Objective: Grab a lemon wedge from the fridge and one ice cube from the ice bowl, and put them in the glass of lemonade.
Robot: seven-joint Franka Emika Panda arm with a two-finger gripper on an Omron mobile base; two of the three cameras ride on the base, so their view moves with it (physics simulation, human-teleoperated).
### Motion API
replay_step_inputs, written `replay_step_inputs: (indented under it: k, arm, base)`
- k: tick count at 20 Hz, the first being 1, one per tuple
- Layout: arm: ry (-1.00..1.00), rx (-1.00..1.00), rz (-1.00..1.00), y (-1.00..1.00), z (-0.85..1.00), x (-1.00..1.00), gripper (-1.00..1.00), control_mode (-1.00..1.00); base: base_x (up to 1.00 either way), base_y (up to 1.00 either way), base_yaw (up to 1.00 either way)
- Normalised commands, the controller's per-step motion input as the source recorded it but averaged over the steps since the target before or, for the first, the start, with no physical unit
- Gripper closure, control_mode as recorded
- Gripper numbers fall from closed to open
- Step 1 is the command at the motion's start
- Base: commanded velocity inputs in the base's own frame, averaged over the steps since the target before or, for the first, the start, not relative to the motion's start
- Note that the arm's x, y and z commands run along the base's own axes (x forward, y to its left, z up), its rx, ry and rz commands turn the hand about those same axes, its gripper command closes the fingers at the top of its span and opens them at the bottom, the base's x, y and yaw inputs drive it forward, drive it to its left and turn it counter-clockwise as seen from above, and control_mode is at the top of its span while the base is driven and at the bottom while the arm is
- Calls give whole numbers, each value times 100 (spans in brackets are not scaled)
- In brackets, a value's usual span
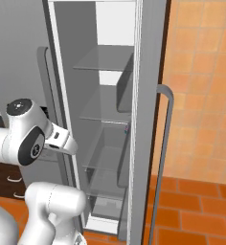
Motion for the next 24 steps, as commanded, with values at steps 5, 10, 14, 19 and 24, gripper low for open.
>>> replay_step_inputs:
  k: [5,10,14,19,24]
  arm:
    - [0,0,0,0,0,0,-100,-100]
    - [0,0,0,-12,0,23,-100,-100]
    - [0,0,0,-16,3,36,-100,-100]
    - [0,0,0,-13,2,32,-100,-100]
    - [0,0,0,-28,0,44,-100,-100]
  base:
    - [0,-6,-1]
    - [0,0,0]
    - [0,0,0]
    - [0,0,0]
    - [0,0,0]
